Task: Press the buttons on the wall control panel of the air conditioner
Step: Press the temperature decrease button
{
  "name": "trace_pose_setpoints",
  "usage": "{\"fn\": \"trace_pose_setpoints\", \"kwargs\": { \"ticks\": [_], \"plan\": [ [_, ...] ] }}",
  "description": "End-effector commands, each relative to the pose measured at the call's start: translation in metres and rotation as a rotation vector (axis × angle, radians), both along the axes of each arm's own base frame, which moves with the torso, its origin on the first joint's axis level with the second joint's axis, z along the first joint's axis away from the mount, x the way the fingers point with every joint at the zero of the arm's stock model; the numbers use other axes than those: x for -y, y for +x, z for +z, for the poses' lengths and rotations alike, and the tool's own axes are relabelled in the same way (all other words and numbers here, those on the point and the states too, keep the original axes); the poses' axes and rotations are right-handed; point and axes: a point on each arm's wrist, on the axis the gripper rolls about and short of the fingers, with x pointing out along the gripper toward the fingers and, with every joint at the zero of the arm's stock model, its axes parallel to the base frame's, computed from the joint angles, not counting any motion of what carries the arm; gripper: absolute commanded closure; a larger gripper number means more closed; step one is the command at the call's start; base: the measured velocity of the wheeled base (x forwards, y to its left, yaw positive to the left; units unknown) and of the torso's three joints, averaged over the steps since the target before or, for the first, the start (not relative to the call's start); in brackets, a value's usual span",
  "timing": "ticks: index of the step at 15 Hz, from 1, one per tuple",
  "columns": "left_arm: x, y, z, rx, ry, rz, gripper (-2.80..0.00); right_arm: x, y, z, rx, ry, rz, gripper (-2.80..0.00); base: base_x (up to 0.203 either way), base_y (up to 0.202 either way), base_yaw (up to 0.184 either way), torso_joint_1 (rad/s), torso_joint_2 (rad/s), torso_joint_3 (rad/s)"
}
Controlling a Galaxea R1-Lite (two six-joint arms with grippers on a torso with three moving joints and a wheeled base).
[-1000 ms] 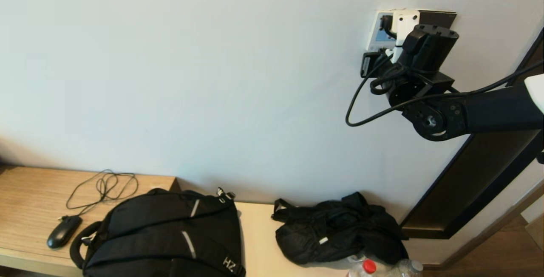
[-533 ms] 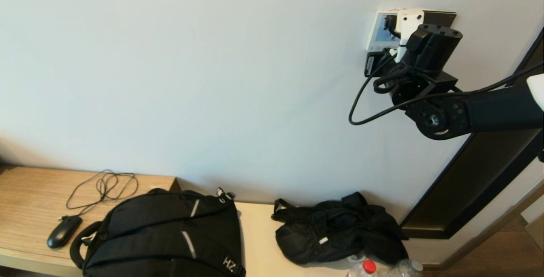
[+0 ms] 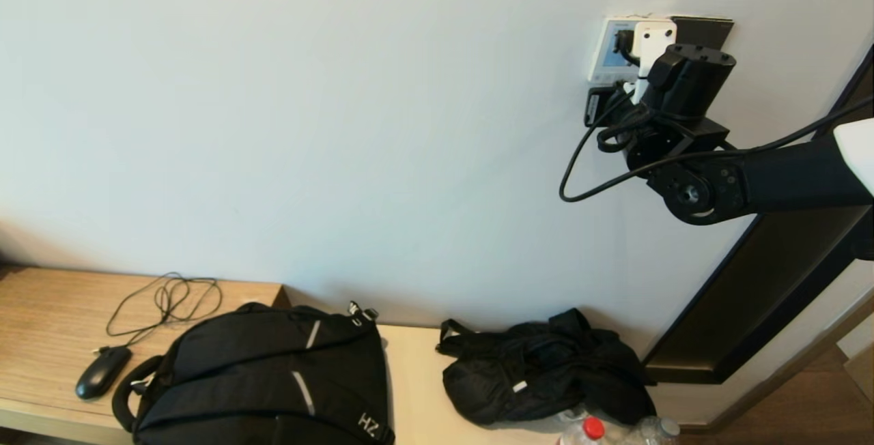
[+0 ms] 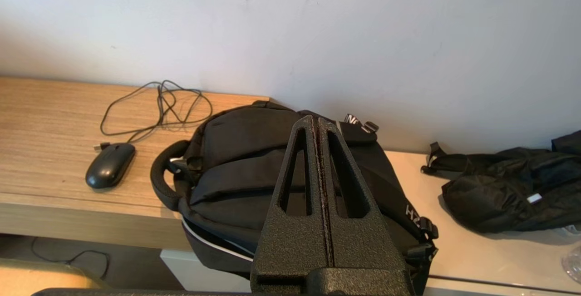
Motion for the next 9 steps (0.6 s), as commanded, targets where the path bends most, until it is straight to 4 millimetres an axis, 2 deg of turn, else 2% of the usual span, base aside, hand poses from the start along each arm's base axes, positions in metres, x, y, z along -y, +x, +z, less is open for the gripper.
{"fn": "trace_pose_setpoints", "kwargs": {
  "ticks": [1, 9],
  "plan": [
    [0.0000, 0.0000, 0.0000, 0.000, 0.000, 0.001, 0.00, -0.0013, 0.0034, -0.0033, -0.002, -0.001, -0.001, 0.00, 0.000, 0.000, 0.000, 0.000, 0.00, 0.000],
    [0.0000, 0.0000, 0.0001, 0.001, 0.000, 0.001, 0.00, -0.0017, -0.0003, 0.0007, 0.007, 0.001, 0.003, 0.00, 0.000, 0.000, 0.000, 0.000, 0.00, 0.000]
  ]
}}
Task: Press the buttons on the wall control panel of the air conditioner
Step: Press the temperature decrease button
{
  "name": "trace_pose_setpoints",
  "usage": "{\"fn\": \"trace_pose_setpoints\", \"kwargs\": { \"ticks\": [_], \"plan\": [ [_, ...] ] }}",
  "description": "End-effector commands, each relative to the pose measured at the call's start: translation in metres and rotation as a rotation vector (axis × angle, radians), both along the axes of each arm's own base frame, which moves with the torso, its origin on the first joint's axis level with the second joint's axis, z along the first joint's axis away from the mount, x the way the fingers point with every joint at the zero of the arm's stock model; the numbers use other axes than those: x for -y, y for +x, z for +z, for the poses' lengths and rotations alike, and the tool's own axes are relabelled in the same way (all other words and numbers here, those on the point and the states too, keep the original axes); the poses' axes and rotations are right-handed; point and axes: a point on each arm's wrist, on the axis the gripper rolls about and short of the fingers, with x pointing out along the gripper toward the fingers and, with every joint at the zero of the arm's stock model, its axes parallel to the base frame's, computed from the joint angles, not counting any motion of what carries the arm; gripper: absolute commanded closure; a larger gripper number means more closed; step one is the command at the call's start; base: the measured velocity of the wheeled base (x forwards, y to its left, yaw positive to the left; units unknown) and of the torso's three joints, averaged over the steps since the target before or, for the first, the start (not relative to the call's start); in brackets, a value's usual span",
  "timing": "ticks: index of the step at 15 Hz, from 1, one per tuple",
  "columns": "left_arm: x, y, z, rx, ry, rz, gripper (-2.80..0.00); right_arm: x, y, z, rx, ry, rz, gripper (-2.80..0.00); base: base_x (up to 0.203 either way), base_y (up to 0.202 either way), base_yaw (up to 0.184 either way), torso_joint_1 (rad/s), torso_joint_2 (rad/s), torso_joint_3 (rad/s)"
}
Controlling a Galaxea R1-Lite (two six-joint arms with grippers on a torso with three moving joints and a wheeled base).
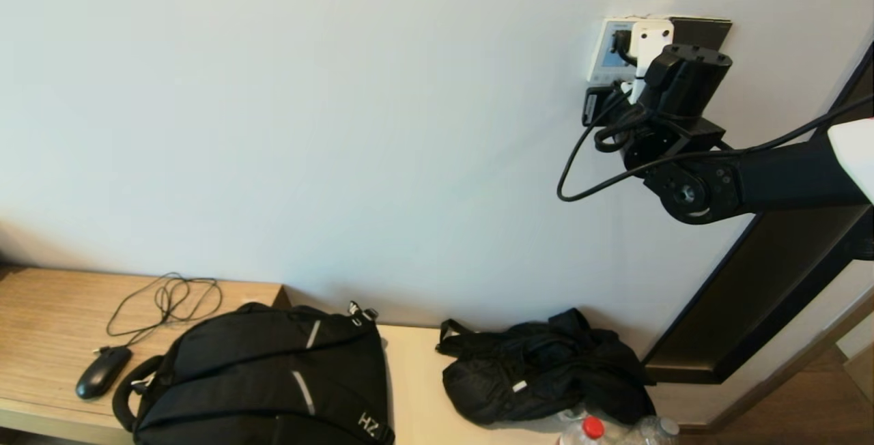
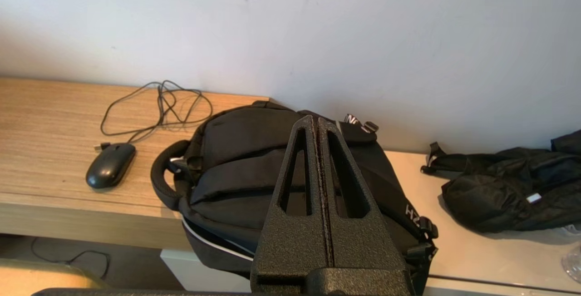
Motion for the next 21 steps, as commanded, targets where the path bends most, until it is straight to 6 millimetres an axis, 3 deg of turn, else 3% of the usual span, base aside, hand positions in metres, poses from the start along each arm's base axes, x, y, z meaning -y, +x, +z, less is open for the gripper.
{"fn": "trace_pose_setpoints", "kwargs": {
  "ticks": [1, 7, 21],
  "plan": [
    [0.000, 0.000, 0.000, 0.002, -0.001, 0.001, 0.00, -0.001, -0.006, 0.005, 0.011, 0.003, 0.004, 0.00, 0.000, 0.000, 0.000, 0.000, 0.00, 0.000],
    [0.000, 0.000, 0.000, 0.001, -0.001, 0.001, 0.00, -0.010, -0.018, 0.010, 0.014, 0.004, 0.031, 0.00, 0.000, 0.000, 0.000, 0.000, 0.00, 0.000],
    [0.000, 0.000, 0.000, 0.002, -0.001, 0.001, 0.00, -0.003, -0.005, 0.001, -0.002, -0.001, 0.007, 0.00, 0.000, 0.000, 0.000, 0.000, 0.00, 0.000]
  ]
}}
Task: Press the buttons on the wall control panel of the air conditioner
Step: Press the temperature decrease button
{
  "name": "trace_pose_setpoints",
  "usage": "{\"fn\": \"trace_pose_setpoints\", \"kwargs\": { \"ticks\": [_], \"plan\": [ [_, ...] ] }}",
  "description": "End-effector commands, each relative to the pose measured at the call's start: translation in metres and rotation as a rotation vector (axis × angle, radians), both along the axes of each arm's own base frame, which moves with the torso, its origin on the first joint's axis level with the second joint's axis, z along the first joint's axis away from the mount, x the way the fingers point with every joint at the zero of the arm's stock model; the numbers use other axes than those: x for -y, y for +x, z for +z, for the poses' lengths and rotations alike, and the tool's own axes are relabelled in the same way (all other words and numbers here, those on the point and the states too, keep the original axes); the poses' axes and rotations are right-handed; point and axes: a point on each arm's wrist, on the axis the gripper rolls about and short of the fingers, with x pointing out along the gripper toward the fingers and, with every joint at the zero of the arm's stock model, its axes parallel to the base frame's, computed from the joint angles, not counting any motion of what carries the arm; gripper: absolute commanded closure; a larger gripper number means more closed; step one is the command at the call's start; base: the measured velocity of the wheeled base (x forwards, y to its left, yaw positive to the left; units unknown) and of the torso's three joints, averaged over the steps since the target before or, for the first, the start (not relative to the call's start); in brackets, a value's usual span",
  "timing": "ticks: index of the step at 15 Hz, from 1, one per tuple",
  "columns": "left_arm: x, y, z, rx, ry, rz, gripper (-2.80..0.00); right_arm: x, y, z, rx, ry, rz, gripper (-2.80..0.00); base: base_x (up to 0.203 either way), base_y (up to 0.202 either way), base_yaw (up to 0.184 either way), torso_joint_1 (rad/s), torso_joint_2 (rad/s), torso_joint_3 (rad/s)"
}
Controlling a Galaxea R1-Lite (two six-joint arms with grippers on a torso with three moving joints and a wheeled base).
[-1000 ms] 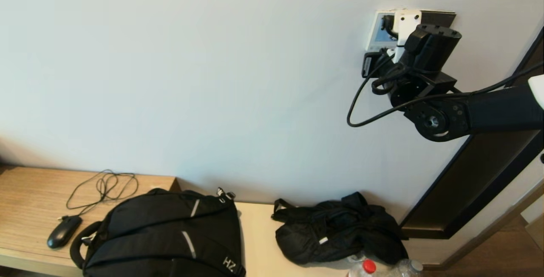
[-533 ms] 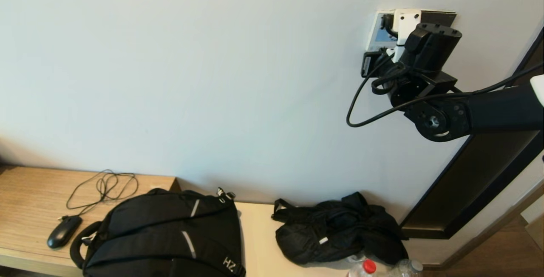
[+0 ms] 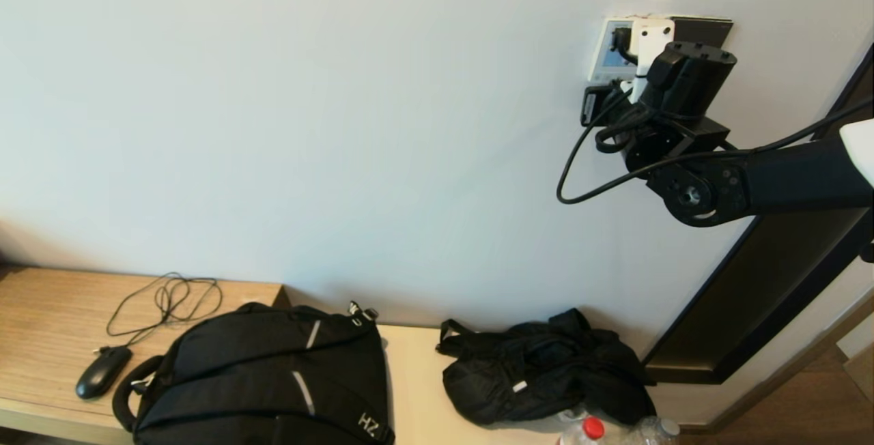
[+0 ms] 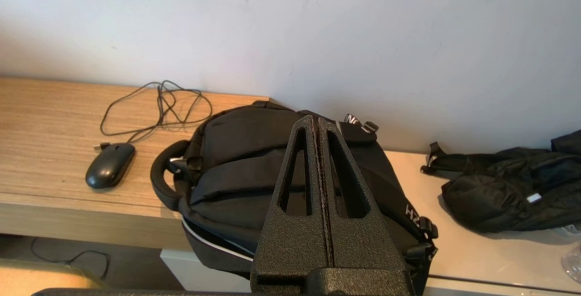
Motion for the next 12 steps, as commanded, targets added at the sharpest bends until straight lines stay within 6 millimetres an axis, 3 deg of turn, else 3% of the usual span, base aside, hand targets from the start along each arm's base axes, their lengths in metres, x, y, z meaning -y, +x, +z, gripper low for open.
{"fn": "trace_pose_setpoints", "kwargs": {
  "ticks": [1, 12],
  "plan": [
    [0.0000, 0.0000, 0.0001, 0.001, 0.000, 0.001, 0.00, 0.0014, 0.0036, -0.0029, -0.001, -0.001, -0.008, 0.00, 0.000, 0.000, 0.000, 0.000, 0.00, 0.000],
    [0.0000, 0.0000, 0.0001, 0.001, 0.000, 0.001, 0.00, 0.0056, 0.0114, -0.0057, 0.000, 0.001, -0.023, 0.00, 0.000, 0.000, 0.000, 0.000, 0.00, 0.000]
  ]
}}
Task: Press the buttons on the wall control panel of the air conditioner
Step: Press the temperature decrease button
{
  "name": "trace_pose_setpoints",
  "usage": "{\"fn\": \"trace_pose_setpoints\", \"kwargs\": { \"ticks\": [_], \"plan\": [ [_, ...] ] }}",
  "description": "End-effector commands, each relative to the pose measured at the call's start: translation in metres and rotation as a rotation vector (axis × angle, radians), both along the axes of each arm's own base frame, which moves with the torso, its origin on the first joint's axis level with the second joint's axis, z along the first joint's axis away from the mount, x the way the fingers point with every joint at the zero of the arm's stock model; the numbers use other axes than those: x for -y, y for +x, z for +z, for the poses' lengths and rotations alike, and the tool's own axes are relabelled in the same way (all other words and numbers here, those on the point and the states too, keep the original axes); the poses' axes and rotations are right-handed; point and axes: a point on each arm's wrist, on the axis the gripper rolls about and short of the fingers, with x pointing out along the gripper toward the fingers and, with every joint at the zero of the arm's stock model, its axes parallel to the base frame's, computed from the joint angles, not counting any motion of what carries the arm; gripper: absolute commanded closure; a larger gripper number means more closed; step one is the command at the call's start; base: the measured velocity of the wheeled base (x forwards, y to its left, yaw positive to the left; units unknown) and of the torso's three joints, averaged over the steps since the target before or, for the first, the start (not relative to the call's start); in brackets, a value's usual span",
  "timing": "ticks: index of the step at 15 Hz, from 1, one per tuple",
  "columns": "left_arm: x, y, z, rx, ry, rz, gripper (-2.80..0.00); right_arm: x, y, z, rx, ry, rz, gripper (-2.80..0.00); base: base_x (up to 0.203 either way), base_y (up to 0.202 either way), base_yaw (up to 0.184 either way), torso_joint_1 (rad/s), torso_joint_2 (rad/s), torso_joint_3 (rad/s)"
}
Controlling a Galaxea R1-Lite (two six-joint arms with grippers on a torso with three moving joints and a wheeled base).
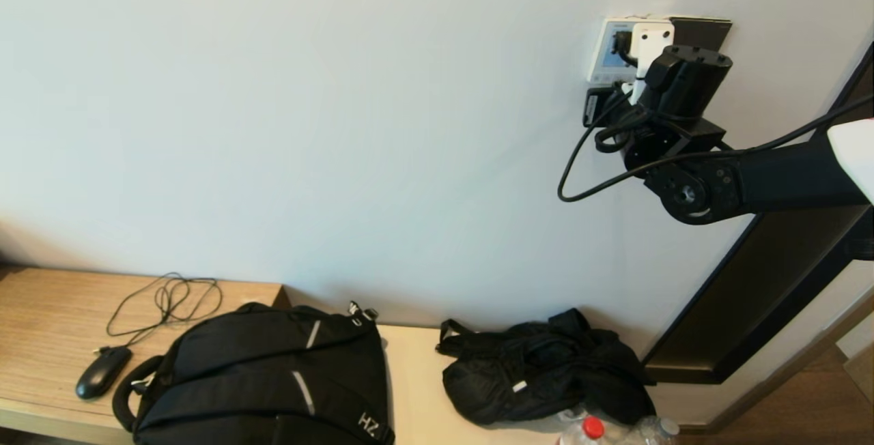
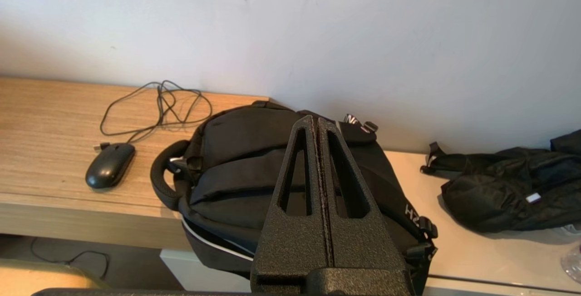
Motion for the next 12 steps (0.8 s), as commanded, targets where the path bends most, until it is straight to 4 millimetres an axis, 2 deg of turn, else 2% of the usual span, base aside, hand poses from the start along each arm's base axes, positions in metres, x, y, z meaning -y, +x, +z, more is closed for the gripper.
{"fn": "trace_pose_setpoints", "kwargs": {
  "ticks": [1, 7, 12],
  "plan": [
    [0.000, 0.000, 0.000, 0.000, 0.000, 0.001, 0.00, 0.000, 0.002, -0.002, 0.002, 0.000, -0.003, 0.00, 0.000, 0.000, 0.000, 0.000, 0.00, 0.000],
    [0.000, 0.000, 0.000, 0.001, 0.000, 0.001, 0.00, -0.001, 0.001, -0.001, 0.002, -0.002, 0.001, 0.00, 0.000, 0.000, 0.000, 0.000, 0.00, 0.000],
    [0.000, 0.000, 0.000, 0.001, 0.000, 0.001, 0.00, -0.003, -0.016, 0.013, 0.029, 0.006, 0.018, 0.00, 0.000, 0.000, 0.000, 0.000, 0.00, 0.000]
  ]
}}
